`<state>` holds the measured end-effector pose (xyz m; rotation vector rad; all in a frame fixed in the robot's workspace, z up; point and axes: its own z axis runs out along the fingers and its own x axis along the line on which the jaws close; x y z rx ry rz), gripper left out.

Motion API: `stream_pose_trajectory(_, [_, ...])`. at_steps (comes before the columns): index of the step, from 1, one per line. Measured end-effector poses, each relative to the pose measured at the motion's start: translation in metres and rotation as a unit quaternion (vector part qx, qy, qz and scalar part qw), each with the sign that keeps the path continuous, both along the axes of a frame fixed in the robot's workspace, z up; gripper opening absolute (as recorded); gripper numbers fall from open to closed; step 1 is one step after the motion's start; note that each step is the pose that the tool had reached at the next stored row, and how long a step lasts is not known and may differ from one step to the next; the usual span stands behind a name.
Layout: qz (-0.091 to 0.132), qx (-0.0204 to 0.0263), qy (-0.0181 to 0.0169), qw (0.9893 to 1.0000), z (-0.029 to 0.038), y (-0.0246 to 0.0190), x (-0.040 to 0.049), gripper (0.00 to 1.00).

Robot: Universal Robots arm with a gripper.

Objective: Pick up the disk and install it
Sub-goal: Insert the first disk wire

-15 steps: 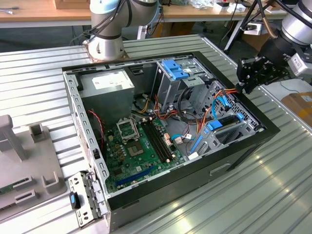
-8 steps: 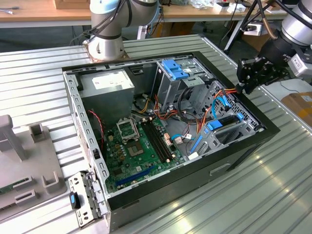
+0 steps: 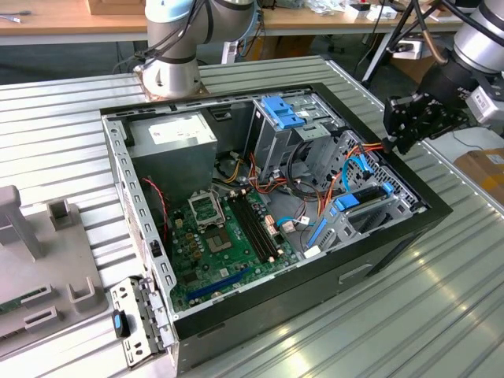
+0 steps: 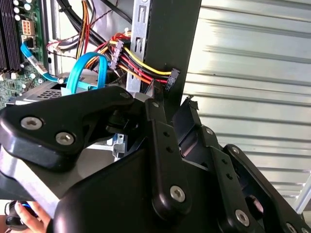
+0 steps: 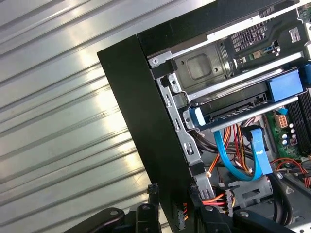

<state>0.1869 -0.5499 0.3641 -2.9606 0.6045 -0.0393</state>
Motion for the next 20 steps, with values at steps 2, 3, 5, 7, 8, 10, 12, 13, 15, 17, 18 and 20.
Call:
stream_pose_trajectory(2, [0.0,0.0,-0.0001,1.0,0.0,0.0009,-0.0015,0.36])
stream_pose_trajectory(3, [0.0,0.0,-0.0001,1.0,0.0,0.0011,-0.0021,0.36])
stream_pose_trajectory(5, [0.0,-0.0001,-0.0001,1.0,0.0,0.0015,-0.0021,0.36])
stream_pose_trajectory(7, [0.0,-0.0023,-0.0002,1.0,0.0002,0.0037,-0.0022,0.36])
stream_pose_trajectory(8, [0.0,-0.0023,-0.0002,1.0,0.0001,0.0037,-0.0022,0.36])
stream_pose_trajectory(10, [0.0,-0.0024,-0.0001,1.0,0.0002,0.004,-0.0022,0.36])
stream_pose_trajectory(12, [0.0,-0.0024,-0.0001,1.0,0.0002,0.0043,-0.0022,0.36])
stream_pose_trajectory(13, [0.0,-0.0024,-0.0001,1.0,0.0002,0.0043,-0.0022,0.36])
stream_pose_trajectory(15, [0.0,-0.0023,-0.0001,1.0,0.0002,0.0043,-0.0022,0.36])
stream_pose_trajectory(17, [0.0,-0.0024,-0.0001,1.0,0.0002,0.0043,-0.0022,0.36])
stream_pose_trajectory(18, [0.0,-0.0023,-0.0001,1.0,0.0002,0.0044,-0.0022,0.36])
stream_pose_trajectory(20, [0.0,-0.0023,-0.0001,1.0,0.0002,0.0044,-0.0022,0.36])
